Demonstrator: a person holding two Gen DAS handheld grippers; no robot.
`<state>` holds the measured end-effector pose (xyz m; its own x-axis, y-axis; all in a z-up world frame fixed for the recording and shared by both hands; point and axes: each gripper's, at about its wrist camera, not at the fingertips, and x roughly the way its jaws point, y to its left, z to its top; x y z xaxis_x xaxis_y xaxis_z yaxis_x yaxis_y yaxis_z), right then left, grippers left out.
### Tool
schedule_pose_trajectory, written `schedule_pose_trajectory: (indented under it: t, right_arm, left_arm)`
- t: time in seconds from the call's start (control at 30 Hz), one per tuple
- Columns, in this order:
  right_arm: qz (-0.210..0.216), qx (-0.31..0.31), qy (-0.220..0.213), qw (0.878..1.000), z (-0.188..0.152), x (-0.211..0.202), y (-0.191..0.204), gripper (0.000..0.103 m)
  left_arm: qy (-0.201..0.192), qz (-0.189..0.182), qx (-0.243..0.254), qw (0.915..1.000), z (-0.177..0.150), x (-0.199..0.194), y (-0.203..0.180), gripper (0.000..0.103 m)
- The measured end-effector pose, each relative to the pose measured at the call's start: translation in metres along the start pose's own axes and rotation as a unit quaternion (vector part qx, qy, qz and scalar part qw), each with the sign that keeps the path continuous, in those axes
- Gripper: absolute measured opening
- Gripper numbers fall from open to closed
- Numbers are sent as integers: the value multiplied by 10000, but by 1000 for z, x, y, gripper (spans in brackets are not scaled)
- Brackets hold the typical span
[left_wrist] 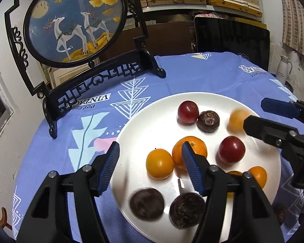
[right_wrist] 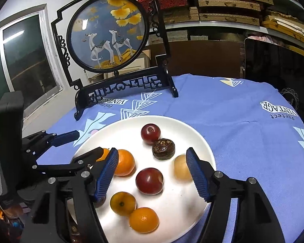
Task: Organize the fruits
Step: 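Carry both fruits onto the white plate and open both grippers, then move both grippers back to the fruit pile beside the plate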
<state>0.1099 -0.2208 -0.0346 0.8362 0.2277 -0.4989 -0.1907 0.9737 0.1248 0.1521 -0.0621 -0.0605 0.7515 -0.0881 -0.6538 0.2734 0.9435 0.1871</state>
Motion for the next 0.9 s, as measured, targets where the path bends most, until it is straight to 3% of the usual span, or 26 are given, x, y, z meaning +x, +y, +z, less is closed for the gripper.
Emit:
schedule_pose_trajectory:
  t: [0.57, 0.9]
  right_arm:
    - [40, -46, 42, 10000, -1, 0, 2, 73]
    - [145, -72, -104, 9998, 0, -19, 11, 73]
  left_arm:
    - [37, 28, -97, 9999, 1, 1, 8, 62]
    - [-217, -15, -324, 9992, 6, -21, 25, 67]
